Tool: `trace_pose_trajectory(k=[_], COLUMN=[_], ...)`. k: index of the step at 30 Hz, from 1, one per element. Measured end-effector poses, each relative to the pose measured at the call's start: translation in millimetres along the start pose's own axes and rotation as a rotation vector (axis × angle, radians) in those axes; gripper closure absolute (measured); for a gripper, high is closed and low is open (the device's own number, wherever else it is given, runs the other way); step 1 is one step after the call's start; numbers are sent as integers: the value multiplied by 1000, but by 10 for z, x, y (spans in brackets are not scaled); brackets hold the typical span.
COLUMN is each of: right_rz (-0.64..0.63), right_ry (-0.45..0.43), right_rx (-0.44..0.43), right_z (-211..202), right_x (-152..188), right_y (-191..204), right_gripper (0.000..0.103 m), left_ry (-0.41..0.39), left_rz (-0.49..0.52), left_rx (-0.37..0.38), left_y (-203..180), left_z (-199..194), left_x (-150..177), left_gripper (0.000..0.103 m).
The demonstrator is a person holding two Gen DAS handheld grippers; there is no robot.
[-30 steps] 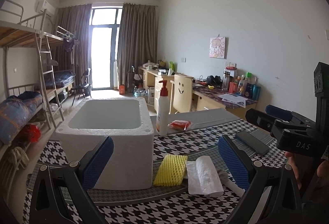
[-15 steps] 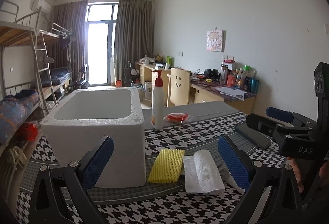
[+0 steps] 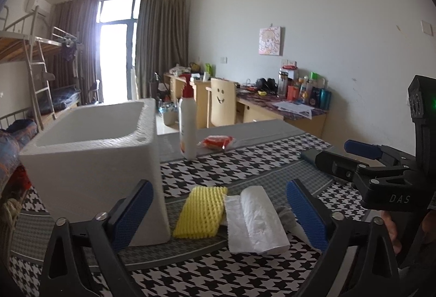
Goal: Organize soft objects
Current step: 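Lower the left tool over the yellow mesh sleeve while the right tool approaches the white tissue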
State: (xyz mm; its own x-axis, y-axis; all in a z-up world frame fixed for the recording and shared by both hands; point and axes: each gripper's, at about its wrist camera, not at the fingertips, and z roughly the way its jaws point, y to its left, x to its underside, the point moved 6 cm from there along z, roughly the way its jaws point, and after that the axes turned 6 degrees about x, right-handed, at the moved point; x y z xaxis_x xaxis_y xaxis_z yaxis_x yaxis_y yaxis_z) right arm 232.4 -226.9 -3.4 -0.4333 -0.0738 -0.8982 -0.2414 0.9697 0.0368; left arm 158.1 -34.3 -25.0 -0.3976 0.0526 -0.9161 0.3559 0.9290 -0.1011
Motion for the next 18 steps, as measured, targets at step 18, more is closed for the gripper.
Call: trace_pose_trajectory(k=[18], right_rz=[36], right_ry=[73], right_rx=[10], right_z=[198], right_x=[165], right_y=[-181], right_gripper=[3], left_ry=[154], left_rz=[-8], left_rx=[41], left_y=[-48], left_z=[420], left_x=[222], left_gripper=[28])
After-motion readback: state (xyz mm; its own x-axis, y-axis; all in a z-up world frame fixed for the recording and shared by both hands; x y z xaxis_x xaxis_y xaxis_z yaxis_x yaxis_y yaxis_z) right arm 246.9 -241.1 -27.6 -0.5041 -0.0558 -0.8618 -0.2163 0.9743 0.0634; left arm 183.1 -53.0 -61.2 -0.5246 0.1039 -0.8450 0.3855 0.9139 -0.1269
